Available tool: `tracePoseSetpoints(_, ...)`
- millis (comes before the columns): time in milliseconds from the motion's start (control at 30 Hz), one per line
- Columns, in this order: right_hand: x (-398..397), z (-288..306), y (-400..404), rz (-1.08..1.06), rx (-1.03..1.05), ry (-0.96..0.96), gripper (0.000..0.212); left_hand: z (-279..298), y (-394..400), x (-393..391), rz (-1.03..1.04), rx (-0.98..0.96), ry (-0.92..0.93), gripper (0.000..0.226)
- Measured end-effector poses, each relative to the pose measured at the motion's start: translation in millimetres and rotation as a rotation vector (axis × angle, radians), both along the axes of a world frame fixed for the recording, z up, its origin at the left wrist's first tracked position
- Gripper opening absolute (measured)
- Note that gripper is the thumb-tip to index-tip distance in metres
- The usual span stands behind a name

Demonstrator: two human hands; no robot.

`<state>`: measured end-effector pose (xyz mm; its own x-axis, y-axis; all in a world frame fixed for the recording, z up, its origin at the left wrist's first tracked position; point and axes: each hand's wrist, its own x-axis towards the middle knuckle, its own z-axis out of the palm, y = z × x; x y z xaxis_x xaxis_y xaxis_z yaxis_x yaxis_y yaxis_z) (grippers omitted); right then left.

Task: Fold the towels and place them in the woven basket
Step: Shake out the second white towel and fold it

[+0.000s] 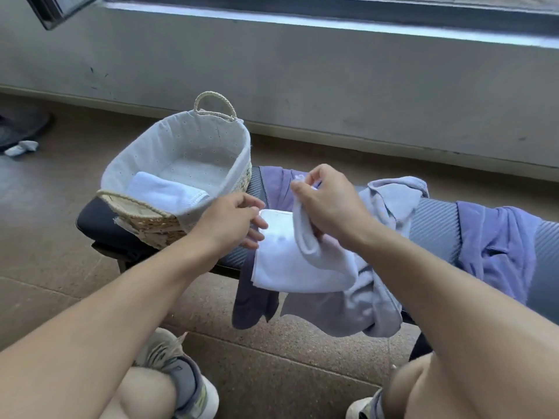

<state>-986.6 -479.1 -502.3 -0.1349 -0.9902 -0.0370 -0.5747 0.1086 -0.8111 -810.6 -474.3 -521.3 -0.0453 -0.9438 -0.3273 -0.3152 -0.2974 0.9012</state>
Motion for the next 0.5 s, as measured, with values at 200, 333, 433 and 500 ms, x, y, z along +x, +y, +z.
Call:
tracePoseSetpoints(200,44,-29,-1,0.134,0.078,0.132,0.02,-7,1,12,-0.019,0.12,0.023,0.021)
tracePoseSetpoints(333,48,-38,-2,0.135,0.046,0.266,0.022,-9,2,11,-0.063,0.153,0.036,0.023)
tracePoseSetpoints(433,45,-41,-2,0.142,0.044,0.303,0.022,-8,3,7,-0.083,0.15,0.023,0.021)
tracePoseSetpoints(500,44,-41,-2,0.144,0.046,0.31,0.023,-8,2,5,-0.091,0.151,0.024,0.022)
